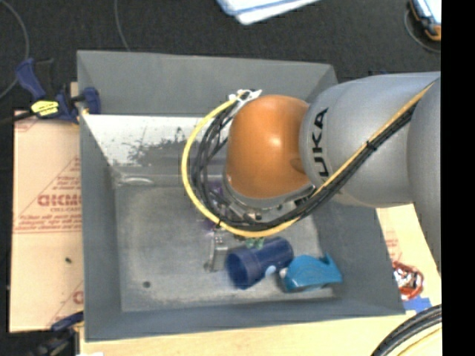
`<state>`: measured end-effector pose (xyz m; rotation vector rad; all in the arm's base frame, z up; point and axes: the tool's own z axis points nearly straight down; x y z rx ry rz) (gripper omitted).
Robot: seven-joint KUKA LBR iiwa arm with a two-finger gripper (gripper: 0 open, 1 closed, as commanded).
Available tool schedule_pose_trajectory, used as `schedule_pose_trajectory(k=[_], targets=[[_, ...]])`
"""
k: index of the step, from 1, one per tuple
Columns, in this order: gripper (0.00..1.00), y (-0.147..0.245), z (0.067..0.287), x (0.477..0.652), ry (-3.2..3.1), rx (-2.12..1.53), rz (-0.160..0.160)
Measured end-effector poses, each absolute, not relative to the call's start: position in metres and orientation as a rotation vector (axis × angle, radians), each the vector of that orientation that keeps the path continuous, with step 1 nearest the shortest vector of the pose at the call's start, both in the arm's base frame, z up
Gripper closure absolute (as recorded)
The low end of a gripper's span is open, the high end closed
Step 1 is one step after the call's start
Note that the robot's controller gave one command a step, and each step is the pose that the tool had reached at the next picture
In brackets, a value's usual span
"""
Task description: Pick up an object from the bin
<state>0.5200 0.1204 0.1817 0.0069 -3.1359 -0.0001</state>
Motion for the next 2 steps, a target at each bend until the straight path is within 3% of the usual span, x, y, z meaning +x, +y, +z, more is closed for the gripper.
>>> schedule_pose_trajectory(k=[1, 2], targets=[[0.0, 0.12, 0.186, 0.522, -3.144, 0.0, -0.002], [0.0, 0.089, 0.151, 0.541, -3.135, -0.119, -0.001]])
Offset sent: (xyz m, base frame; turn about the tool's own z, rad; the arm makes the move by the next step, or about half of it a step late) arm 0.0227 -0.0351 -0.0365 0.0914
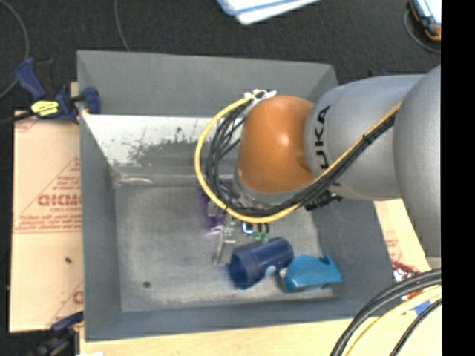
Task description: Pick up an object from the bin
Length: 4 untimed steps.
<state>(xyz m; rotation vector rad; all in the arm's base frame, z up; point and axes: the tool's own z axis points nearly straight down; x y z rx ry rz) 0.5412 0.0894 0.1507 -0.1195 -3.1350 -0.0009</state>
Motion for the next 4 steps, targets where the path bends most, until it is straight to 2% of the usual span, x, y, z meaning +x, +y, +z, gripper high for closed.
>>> schedule_pose_trajectory(k=[1, 2, 3, 4], targets=[[0.0, 0.019, 0.11, 0.558, -3.142, -0.157, 0.001], [1.0, 0.041, 0.071, 0.588, -3.137, -0.187, -0.004], [1.0, 0.041, 0.071, 0.588, -3.137, -0.188, -0.004], [1.0, -0.01, 0.071, 0.544, -3.082, -0.633, -0.008]])
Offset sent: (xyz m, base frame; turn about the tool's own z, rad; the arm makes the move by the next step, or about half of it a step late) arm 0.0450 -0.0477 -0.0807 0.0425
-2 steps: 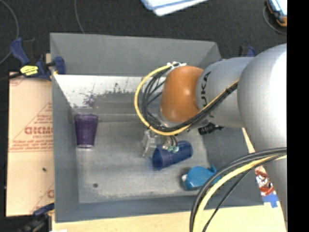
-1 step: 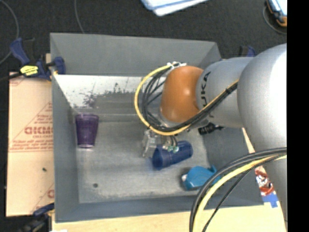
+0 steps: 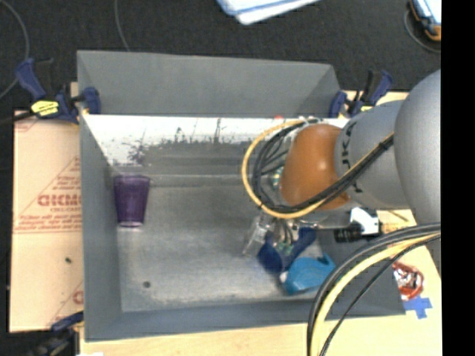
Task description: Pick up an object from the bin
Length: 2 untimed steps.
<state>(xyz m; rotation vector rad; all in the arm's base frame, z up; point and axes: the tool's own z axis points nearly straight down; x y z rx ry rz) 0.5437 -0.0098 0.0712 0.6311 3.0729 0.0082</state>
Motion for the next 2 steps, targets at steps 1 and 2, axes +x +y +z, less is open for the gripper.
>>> schedule_pose_trajectory(k=[1, 2], targets=[[0.0, -0.0374, 0.0774, 0.5607, 3.125, 0.269, 0.004], [0.0, -0.0372, 0.0774, 0.5606, 3.125, 0.271, 0.005]])
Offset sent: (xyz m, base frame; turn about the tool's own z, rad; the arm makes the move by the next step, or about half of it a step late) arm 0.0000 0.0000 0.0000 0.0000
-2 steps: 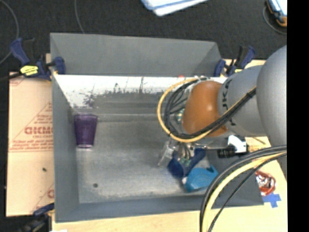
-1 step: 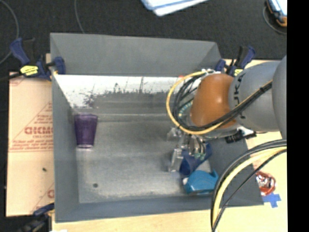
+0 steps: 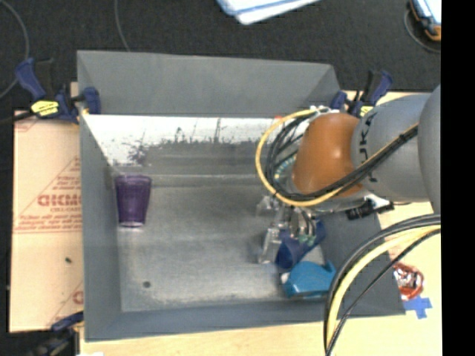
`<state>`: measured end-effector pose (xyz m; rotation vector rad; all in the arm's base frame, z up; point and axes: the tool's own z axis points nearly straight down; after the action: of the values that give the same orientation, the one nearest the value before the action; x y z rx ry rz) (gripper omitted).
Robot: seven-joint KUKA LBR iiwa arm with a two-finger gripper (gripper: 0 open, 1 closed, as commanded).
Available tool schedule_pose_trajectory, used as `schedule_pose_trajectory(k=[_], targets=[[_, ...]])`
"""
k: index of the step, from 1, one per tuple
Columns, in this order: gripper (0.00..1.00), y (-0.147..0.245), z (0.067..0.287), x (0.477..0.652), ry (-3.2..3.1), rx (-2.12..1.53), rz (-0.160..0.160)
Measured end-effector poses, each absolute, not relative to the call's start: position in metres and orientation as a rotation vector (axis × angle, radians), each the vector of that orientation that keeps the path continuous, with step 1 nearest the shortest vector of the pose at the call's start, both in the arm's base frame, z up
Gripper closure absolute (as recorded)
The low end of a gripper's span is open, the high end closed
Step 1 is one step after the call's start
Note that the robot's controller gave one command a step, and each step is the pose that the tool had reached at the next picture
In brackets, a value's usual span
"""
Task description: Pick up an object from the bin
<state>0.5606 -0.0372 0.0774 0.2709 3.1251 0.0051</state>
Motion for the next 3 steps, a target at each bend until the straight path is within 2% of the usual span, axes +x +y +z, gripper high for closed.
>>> schedule_pose_trajectory(k=[1, 2, 3], targets=[[0.0, -0.089, 0.074, 0.553, 3.107, 0.417, 0.014], [0.0, -0.102, 0.075, 0.544, 3.094, 0.398, 0.023], [0.0, -0.102, 0.075, 0.543, 3.093, 0.395, 0.021]])
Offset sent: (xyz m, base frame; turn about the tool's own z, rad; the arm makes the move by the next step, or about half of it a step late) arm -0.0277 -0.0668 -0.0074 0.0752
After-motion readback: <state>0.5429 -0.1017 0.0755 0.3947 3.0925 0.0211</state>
